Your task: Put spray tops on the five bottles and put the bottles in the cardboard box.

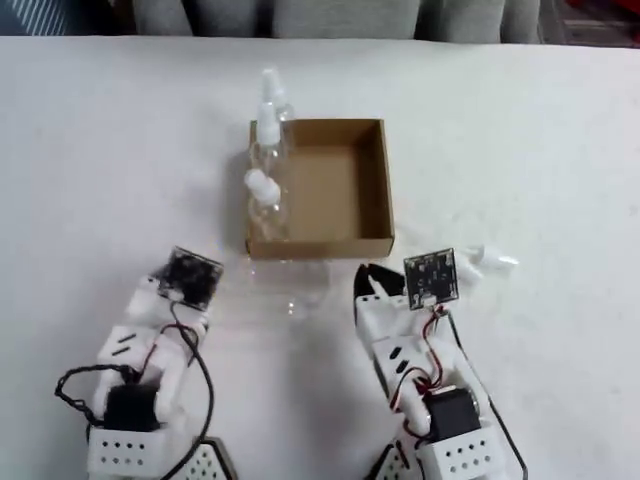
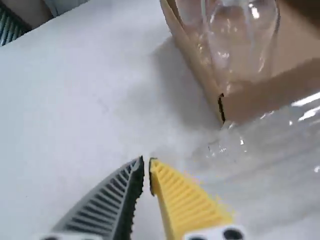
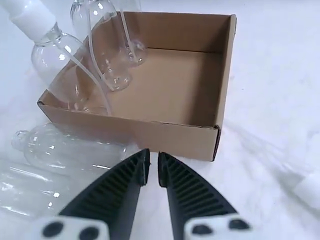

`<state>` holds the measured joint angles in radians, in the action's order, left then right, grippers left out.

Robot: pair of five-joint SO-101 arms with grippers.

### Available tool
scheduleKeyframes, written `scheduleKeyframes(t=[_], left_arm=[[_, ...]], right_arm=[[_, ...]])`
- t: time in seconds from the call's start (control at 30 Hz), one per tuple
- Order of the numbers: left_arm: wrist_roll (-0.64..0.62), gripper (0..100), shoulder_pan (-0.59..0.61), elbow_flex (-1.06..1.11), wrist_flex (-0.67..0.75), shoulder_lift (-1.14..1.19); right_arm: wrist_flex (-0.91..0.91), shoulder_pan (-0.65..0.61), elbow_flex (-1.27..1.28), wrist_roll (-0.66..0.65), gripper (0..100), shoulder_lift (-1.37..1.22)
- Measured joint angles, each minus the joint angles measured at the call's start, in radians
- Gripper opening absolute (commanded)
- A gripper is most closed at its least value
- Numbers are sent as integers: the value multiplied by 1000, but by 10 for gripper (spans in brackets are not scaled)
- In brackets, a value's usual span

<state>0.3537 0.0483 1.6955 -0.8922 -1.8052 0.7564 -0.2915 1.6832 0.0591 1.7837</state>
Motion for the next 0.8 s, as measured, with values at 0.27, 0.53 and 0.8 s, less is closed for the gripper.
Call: scheduleKeyframes(t=[0.27,0.53,0.8], left_arm=[[278,21,0,-77,-232,0],[457,23,-12,-236,-310,5],[485,24,-215,-568,-416,430]], right_arm=[[11,249,0,-219,15,2],[84,568,0,-450,15,2],[103,738,0,-466,15,2]])
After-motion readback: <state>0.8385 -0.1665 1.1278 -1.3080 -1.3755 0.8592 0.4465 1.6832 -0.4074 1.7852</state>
